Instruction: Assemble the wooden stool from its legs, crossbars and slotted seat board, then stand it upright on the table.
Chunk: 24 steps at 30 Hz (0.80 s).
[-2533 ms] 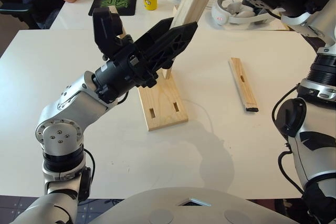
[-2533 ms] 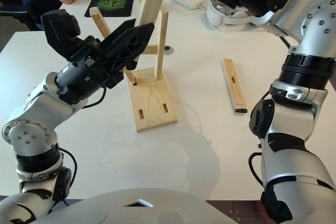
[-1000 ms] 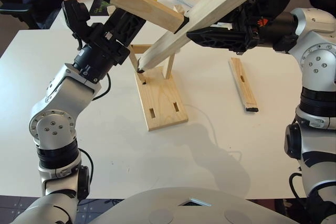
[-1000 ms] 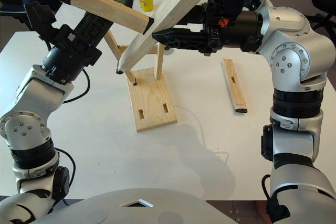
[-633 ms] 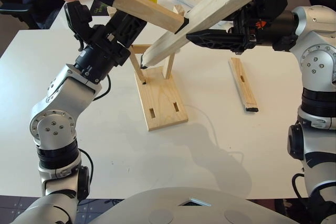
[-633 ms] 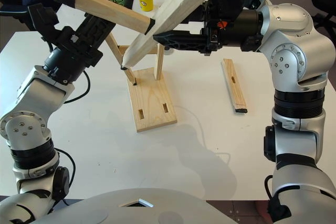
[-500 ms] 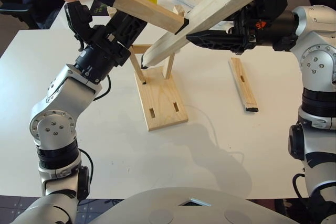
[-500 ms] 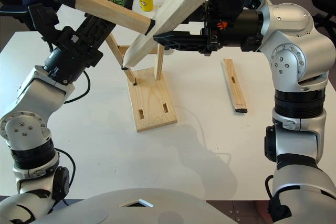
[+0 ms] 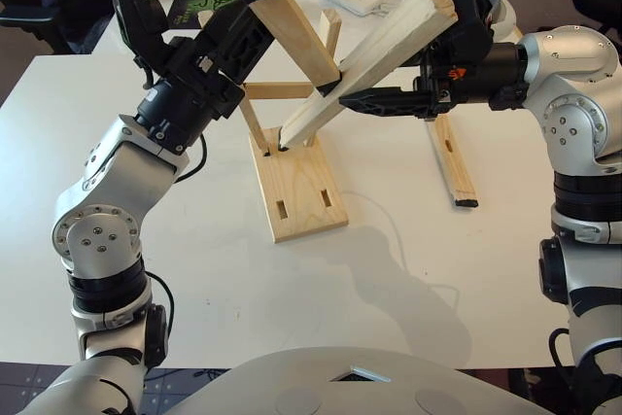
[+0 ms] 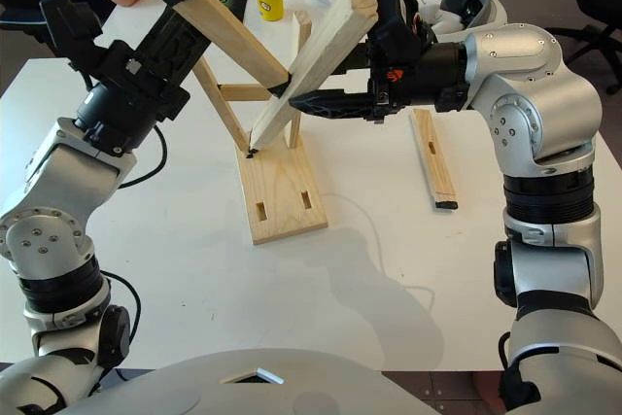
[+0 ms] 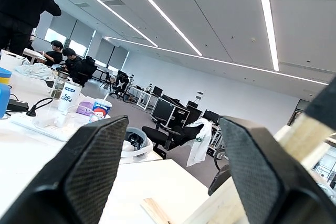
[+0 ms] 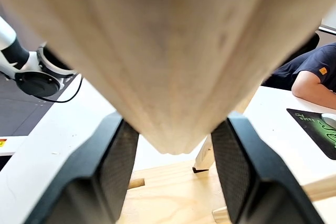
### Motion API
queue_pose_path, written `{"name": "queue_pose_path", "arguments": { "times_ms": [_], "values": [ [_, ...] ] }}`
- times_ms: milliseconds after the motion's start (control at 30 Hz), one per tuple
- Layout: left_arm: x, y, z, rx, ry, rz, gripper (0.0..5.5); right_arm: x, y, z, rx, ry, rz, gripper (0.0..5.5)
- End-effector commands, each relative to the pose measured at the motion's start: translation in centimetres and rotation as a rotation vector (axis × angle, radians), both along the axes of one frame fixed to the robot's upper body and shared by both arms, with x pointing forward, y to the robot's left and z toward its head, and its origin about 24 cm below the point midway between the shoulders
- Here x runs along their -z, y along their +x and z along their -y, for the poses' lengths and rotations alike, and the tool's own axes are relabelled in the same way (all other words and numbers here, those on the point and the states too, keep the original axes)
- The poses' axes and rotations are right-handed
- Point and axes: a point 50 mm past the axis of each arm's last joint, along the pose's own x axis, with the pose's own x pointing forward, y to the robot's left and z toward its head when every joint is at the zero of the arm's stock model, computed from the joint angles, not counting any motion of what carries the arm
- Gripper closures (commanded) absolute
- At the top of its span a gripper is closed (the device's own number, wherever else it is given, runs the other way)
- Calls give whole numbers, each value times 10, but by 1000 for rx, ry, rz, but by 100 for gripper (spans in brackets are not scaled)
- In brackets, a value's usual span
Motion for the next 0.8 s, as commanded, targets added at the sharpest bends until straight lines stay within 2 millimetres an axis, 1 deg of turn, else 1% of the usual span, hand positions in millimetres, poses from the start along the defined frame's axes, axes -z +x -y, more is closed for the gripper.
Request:
{"name": "queue_pose_path", "arguments": {
  "times_ms": [33, 167, 633, 800],
  "values": [
    [7, 3, -6, -29, 0, -28, 229, -15, -3, -1, -25, 85, -10, 344],
    [9, 4, -7, -39, 1, -32, 229, -19, -6, -2, -42, 114, -31, 344],
    [8, 4, -9, -52, 8, -25, 229, -14, -4, 1, -17, 98, -37, 344],
    [11, 5, -12, -61, 11, -37, 229, -15, -2, 1, -8, 123, -37, 344]
  ]
}}
